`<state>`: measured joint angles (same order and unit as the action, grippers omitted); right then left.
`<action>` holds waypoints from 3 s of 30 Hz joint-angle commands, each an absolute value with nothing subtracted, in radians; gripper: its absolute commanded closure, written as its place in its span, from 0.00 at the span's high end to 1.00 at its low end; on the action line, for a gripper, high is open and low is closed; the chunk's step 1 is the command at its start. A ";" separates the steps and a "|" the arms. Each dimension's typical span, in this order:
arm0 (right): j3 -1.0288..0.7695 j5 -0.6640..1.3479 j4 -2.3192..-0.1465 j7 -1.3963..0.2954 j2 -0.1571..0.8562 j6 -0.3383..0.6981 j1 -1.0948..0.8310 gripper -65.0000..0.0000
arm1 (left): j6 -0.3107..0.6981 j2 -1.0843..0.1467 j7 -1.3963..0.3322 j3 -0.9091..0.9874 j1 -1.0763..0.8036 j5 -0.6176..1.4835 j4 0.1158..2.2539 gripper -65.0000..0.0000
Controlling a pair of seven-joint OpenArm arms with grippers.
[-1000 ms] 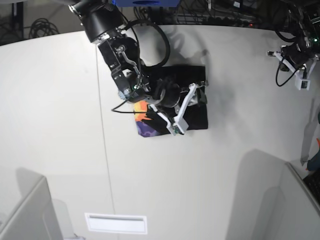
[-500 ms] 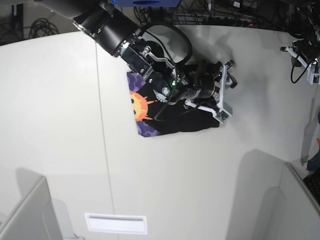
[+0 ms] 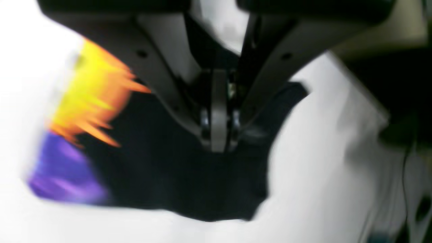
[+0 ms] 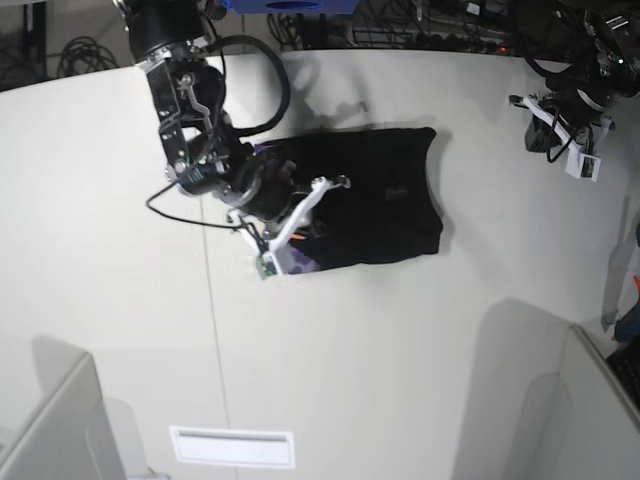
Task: Fold the T-shirt properly
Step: 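Flip the folded bundle over with the right gripper, exposing the sun print, then rotate and flatten the folded shirt with the left gripper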
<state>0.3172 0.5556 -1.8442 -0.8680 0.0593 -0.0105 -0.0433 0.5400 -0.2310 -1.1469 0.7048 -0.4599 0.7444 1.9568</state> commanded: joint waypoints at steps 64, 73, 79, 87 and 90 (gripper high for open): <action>-0.127 0.756 -1.894 -0.567 0.151 -0.004 -0.455 0.00 | 0.476 -0.433 -0.998 -1.059 0.493 0.074 1.644 0.00; -0.127 0.756 -1.894 -0.567 0.151 -0.004 -0.455 0.00 | 0.476 -0.426 -0.998 -1.096 0.503 0.081 1.641 0.00; -0.127 0.756 -1.894 -0.567 0.151 -0.004 -0.453 0.00 | 0.476 -0.426 -1.003 -1.095 0.503 0.076 1.641 0.00; -0.153 0.759 -1.894 -0.573 0.151 -0.004 -0.455 0.00 | 0.476 -0.421 -1.003 -1.093 0.516 0.074 1.641 0.00; -0.153 0.757 -1.894 -0.573 0.151 -0.004 -0.455 0.00 | 0.476 -0.421 -1.004 -1.096 0.542 0.077 1.649 0.00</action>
